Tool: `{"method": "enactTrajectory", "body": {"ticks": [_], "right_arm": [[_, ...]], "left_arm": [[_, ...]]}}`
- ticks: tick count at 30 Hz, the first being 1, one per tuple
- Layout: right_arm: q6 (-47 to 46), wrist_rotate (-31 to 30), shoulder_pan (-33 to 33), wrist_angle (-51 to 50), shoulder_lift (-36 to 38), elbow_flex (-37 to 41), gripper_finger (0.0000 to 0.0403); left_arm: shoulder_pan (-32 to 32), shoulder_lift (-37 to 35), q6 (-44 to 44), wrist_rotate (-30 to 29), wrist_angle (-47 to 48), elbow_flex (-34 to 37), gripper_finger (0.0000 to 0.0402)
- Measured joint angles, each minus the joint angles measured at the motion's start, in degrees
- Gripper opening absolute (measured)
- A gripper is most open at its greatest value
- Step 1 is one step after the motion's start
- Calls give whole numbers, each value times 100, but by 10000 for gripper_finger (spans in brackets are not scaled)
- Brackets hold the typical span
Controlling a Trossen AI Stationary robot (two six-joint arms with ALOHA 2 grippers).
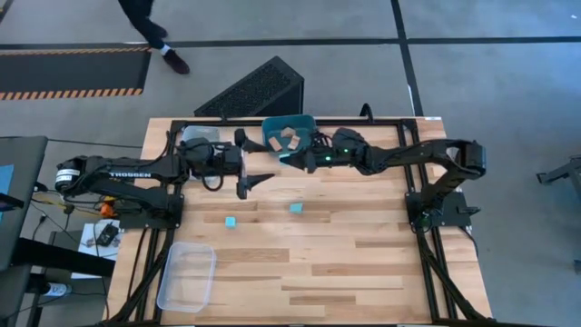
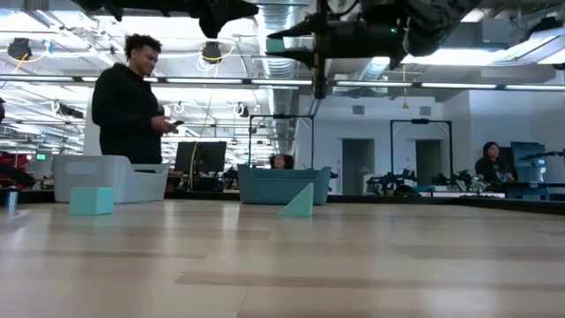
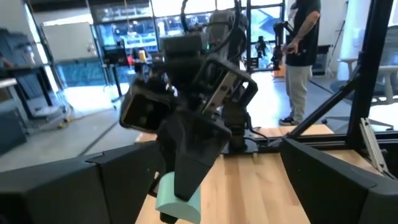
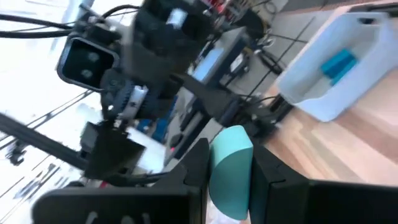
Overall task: Sort & place blocks by color
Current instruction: Put the right light blue block into the transparent bin
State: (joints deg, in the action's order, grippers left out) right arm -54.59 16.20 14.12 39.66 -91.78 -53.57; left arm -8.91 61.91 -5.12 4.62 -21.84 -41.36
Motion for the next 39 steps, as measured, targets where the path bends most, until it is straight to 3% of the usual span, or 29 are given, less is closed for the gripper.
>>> {"method": "enactTrajectory", "body": {"ticks": [11, 17, 23, 33, 39], "right_arm": [[150, 337, -8, -44, -246, -399, 73], [145, 335, -5, -25, -246, -397, 73], [123, 309, -20, -20, -246, -397, 73], [16, 344, 71, -10, -246, -397, 73], [-91, 473, 65, 74, -246, -397, 73]], "left_arm": [[132, -2, 38, -254, 576, 0, 329], [132, -2, -11, -287, 535, 0, 329], [125, -2, -210, -687, 680, 0, 329], [195, 7, -214, -514, 673, 0, 330], [193, 277, -369, -776, 521, 0, 339]]}}
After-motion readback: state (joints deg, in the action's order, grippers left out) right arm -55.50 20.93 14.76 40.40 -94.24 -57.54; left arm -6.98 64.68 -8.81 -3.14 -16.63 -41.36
